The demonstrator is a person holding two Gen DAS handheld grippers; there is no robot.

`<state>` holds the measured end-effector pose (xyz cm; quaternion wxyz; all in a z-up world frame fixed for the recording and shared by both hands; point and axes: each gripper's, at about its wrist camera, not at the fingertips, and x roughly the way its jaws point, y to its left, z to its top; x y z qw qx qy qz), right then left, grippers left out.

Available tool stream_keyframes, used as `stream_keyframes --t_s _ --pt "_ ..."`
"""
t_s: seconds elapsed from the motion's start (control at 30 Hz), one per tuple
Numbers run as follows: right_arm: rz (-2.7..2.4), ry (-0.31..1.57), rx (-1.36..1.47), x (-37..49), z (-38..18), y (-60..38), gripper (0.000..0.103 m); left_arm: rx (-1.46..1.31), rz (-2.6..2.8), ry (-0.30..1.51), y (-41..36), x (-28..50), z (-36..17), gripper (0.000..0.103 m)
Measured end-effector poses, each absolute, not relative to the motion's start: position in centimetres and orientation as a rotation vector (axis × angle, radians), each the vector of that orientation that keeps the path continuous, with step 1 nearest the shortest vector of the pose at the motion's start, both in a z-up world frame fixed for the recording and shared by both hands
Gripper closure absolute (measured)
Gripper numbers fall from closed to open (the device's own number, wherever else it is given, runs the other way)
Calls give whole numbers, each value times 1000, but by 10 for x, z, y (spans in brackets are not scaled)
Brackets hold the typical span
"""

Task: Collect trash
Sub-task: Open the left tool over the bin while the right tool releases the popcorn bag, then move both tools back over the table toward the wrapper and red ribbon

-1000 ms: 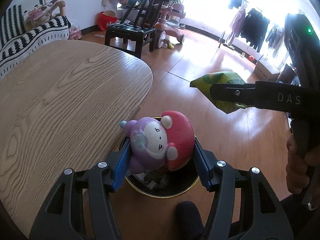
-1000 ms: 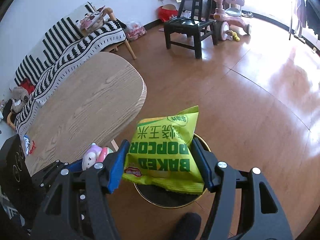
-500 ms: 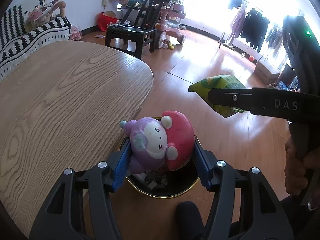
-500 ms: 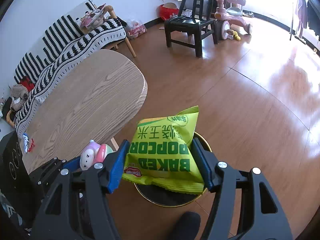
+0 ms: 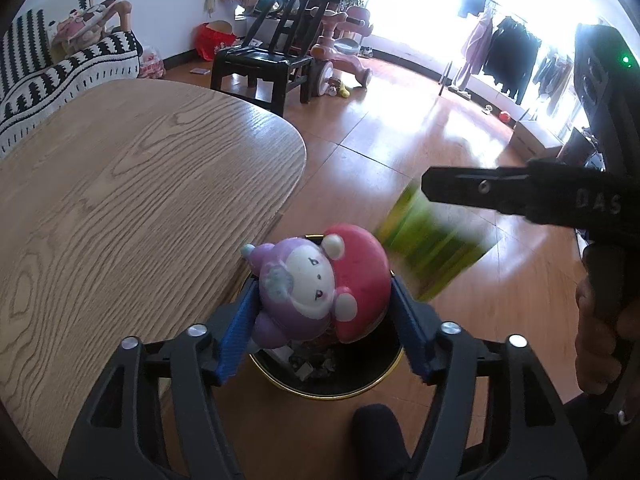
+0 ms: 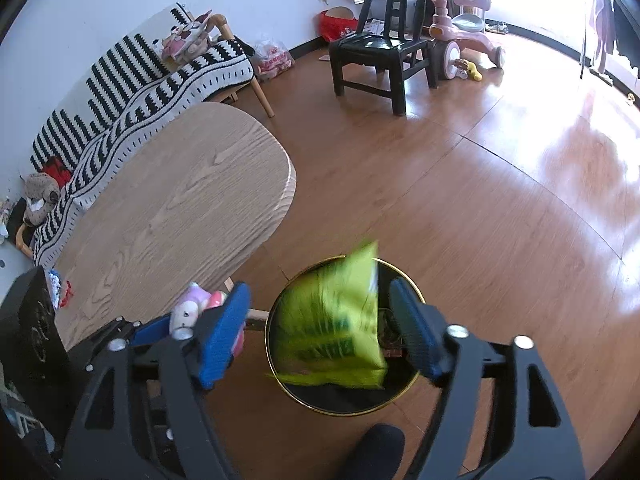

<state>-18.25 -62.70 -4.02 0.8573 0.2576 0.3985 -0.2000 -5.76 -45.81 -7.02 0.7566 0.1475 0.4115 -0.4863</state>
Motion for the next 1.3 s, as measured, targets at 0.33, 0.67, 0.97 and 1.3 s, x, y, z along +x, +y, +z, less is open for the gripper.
stream_keyframes --t_s 0.33,0.67,0.97,1.3 --pt "-426 828 538 -181 -38 -626 21 297 -1060 888 -459 -57 -70 18" --pt "-389 805 490 -159 -17 -607 17 248 -1009 856 -421 -37 -44 12" --pt "-245 791 423 -93 10 -535 16 154 -788 828 -308 24 -13 12" --pt "-6 839 293 6 12 -402 16 43 -440 822 -140 87 6 11"
